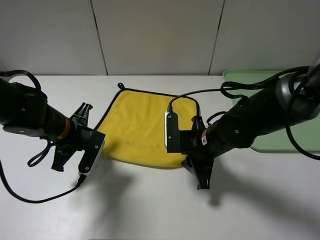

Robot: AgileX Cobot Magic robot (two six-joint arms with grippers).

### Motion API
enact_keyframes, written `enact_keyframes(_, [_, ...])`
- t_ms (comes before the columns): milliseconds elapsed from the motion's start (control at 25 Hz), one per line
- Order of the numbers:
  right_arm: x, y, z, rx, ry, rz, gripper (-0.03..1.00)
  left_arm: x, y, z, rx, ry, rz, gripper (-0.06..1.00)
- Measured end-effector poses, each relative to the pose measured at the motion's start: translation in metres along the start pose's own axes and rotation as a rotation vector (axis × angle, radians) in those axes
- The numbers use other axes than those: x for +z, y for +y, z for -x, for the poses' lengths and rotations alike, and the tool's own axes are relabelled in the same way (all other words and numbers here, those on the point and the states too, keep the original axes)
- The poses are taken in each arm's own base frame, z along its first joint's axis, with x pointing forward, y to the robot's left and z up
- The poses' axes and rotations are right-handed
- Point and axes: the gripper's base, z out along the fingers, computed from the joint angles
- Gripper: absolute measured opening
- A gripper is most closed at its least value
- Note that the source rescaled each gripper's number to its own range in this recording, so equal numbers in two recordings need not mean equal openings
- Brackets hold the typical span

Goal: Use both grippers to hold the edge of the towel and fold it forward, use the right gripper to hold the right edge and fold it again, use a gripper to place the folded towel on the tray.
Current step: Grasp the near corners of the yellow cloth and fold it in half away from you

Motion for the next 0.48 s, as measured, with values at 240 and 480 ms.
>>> enact_keyframes(240, [0.001, 0.001, -0.0009, 0.056, 0.004, 0.005, 0.0, 0.0, 0.0, 0.0, 0.0, 0.0, 0.0, 0.0])
enact_keyframes(480, [0.001, 0.0009, -0.001, 0.083, 0.005, 0.005, 0.0, -0.0005, -0.0001, -0.0009, -0.001, 0.01, -0.002, 0.0])
